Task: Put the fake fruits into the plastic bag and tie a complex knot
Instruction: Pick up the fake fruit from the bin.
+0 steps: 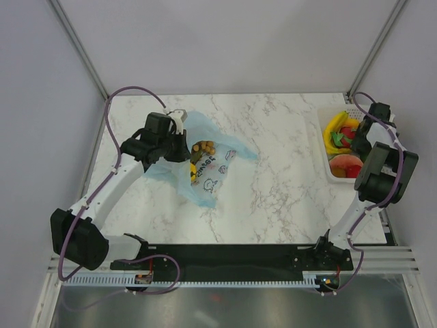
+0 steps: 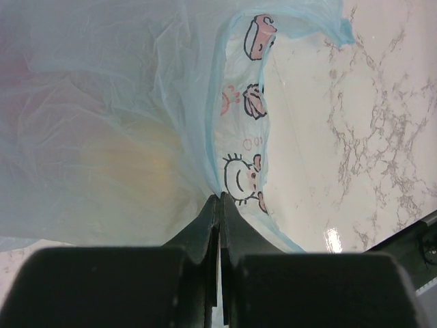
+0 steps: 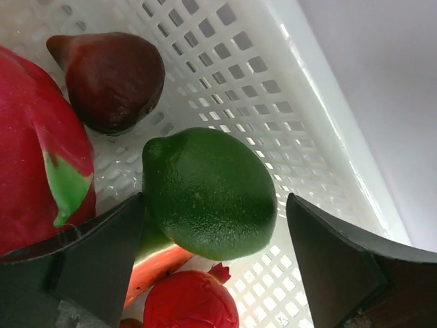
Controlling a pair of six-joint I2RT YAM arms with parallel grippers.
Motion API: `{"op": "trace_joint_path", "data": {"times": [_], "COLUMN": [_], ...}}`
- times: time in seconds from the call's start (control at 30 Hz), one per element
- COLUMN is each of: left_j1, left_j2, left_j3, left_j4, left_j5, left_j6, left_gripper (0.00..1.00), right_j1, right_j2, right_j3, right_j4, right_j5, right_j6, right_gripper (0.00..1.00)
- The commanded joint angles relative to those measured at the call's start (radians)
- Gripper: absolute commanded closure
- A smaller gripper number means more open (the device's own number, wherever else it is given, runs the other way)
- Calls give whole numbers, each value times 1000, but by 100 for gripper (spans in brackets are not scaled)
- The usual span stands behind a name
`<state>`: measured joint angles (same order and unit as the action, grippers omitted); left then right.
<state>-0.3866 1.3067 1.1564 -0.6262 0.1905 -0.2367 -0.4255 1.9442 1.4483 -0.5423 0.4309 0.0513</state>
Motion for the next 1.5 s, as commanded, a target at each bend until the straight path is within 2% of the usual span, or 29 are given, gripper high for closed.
{"op": "trace_joint_path", "data": {"times": [0.0, 0.13, 0.2, 0.23, 0.57, 0.7, 0.73, 0.83, 1.0, 1.13, 1.27, 1.47], "left_j1": [-12, -18, -18, -20, -21, -23, -23, -23, -23, -23, -23, -23], "left_j2": [9, 3, -1, -6, -32, -44, -44, -50, -60, -64, -67, -81], "left_j3": [-1, -1, 0, -1, 5, 5, 5, 5, 5, 6, 9, 8], "left_j4": [37, 37, 37, 37, 37, 36, 34, 34, 28, 20, 16, 11], "left_j5": [-19, -28, -29, -33, -28, -19, -13, -6, -5, -8, -22, -66], "left_j6": [25, 25, 25, 27, 40, 43, 45, 43, 40, 42, 43, 39], "left_gripper": [98, 98, 98, 98, 98, 98, 98, 98, 98, 98, 98, 98], "right_j1": [4, 2, 2, 2, 10, 50, 66, 164, 408, 603, 837, 998], "right_j2": [30, 15, -28, -45, -292, -385, -404, -462, -518, -528, -470, -386], "right_j3": [21, 18, 3, -5, -43, -40, -40, -43, -72, -124, -166, -226], "right_j4": [-30, -42, -42, -38, -79, -91, -90, -76, -22, 51, 154, 381], "right_j5": [-55, -61, -73, -78, -148, -283, -369, -484, -655, -687, -669, -666], "right_j6": [-19, 2, 12, 13, 44, 64, 68, 76, 100, 140, 170, 291], "right_gripper": [8, 37, 39, 43, 43, 44, 44, 45, 46, 46, 46, 46]}}
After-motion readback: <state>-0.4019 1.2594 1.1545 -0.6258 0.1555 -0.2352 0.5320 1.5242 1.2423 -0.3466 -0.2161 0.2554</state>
